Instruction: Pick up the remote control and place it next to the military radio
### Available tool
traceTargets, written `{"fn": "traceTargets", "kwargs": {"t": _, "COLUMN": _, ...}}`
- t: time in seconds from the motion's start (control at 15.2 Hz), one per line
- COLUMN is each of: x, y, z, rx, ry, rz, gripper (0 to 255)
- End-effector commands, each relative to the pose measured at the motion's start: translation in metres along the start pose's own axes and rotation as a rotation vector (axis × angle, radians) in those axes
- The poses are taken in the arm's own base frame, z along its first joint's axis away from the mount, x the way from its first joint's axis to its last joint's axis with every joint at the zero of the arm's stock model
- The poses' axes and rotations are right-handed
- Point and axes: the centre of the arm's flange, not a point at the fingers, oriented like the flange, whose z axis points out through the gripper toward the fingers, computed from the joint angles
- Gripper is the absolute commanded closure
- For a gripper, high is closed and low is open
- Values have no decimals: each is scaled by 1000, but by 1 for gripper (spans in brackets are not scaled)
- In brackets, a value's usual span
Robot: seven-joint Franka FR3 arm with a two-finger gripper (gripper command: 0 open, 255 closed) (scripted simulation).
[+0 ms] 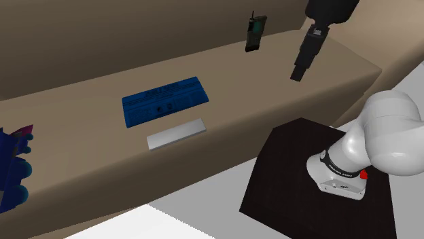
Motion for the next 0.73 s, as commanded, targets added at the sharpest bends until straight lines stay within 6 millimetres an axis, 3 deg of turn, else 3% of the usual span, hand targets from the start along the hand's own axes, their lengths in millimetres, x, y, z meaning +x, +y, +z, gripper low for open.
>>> {"fn": "traceTargets", "kwargs": {"t": 0.0, "x": 0, "y": 0, "z": 0, "rx": 0, "ry": 0, "rz": 0, "gripper": 0}}
{"fn": "traceTargets", "kwargs": {"t": 0.66, "x": 103, "y": -40, "z": 75, "rx": -48, "ry": -2, "rz": -245, "gripper": 0}}
